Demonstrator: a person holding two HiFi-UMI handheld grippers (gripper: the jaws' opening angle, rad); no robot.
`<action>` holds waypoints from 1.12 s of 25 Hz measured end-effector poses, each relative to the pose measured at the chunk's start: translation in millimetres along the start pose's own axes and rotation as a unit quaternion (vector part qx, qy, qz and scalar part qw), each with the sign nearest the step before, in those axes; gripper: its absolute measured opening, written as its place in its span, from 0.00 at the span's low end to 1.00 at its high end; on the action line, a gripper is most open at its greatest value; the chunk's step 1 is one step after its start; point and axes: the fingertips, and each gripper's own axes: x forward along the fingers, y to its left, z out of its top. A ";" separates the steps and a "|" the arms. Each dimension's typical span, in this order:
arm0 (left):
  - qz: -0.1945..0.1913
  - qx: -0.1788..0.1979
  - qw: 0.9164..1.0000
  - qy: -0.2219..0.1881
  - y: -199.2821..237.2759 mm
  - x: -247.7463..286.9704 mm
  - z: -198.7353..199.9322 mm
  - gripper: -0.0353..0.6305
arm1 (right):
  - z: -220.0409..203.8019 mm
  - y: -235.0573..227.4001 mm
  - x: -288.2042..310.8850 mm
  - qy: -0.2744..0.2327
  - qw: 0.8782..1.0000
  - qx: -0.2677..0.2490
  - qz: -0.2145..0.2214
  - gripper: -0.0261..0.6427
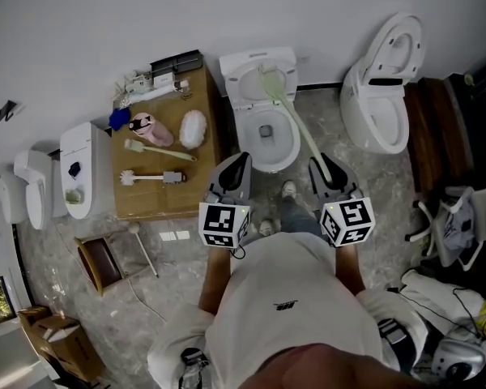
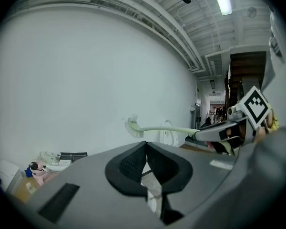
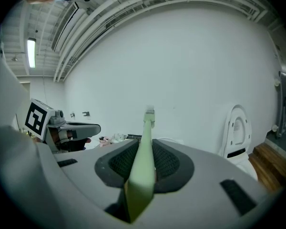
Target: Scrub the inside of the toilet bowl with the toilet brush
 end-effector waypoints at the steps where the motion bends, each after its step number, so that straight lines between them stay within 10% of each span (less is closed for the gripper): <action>1: 0.002 0.000 1.000 0.002 3.2 8.4 0.2 0.07 | 1.3 -5.0 7.8 0.002 1.000 0.000 0.003 0.16; 28: 0.091 -0.025 0.995 0.030 50.2 180.7 -30.8 0.07 | -22.3 -111.9 165.8 0.074 0.990 0.000 0.118 0.16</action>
